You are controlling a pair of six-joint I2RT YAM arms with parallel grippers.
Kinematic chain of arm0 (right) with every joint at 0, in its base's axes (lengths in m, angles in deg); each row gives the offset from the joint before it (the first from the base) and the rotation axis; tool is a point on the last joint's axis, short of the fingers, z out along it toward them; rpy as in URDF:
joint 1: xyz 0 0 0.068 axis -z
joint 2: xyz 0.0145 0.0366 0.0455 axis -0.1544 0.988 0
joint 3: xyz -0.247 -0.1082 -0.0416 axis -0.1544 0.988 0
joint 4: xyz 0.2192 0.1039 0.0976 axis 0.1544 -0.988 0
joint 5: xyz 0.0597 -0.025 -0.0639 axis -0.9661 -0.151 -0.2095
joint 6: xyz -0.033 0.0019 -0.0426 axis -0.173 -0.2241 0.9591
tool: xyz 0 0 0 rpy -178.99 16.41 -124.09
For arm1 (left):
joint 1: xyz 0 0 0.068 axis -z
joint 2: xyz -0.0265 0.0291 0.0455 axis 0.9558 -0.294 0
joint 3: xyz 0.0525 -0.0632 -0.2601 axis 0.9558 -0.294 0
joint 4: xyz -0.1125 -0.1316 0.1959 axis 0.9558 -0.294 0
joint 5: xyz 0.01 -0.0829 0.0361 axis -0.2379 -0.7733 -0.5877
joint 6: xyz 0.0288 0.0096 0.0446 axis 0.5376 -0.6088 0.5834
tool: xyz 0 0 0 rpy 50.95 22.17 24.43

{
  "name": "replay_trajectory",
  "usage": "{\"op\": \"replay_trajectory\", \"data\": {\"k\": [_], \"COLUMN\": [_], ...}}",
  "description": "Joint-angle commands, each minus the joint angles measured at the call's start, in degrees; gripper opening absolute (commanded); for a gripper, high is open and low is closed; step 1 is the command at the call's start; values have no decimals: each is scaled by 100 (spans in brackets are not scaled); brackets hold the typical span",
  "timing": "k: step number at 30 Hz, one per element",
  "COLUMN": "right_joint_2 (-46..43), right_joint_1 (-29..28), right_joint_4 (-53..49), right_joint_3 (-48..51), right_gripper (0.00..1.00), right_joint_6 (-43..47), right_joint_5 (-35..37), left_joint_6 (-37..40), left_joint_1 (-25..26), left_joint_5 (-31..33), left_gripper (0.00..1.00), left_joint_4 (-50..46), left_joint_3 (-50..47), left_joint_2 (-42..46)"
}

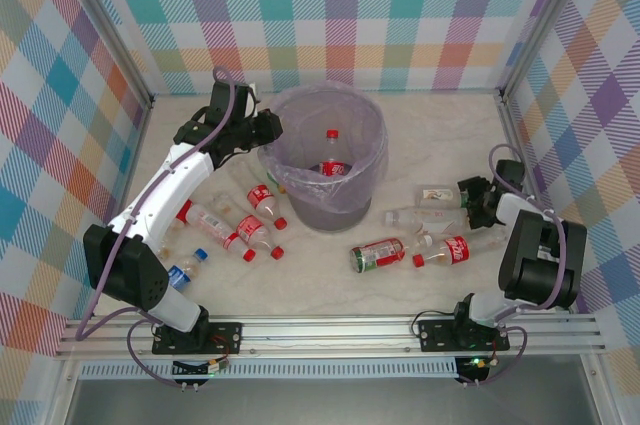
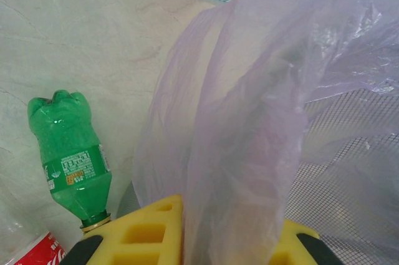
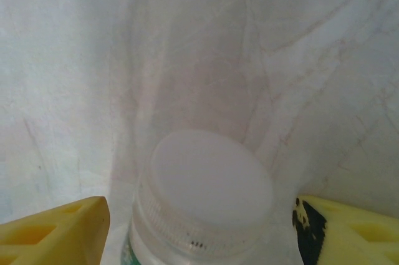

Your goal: Put the plastic bottles in the bin

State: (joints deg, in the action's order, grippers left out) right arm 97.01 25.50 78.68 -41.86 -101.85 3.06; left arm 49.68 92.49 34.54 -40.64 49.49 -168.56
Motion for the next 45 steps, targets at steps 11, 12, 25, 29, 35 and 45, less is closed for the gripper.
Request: {"op": "replay_trajectory", "data": {"k": [11, 12, 25, 29, 35, 45], "right_joint_2": [10, -31, -961, -1604, -2689, -3027], "right_joint_1": [36, 34, 86, 83, -151, -444], "right_joint_4": [-84, -130, -353, -766, -1226, -2440], "right_joint_3": [-546, -600, -1169, -1467, -2020, -3250], "right_gripper": [55, 54, 45, 39, 39, 39], "right_joint_6": [194, 217, 841, 1258, 2158, 2545], "right_joint_5": [190, 226, -3, -180, -21, -235], "left_joint_6": [-22, -20, 36, 13, -54, -68], "left_joint_1": [-77, -71, -62, -52, -44, 33], "left_joint_5": [87, 65, 86, 27, -100, -140], "left_gripper": [3, 3, 3, 3, 3, 3], "left_joint_4": [-263, -264, -270, -261, -217, -225], "left_joint_3": [-107, -104, -105, -105, -124, -140], "left_joint_2": [-1, -6, 114, 107, 49, 2]}}
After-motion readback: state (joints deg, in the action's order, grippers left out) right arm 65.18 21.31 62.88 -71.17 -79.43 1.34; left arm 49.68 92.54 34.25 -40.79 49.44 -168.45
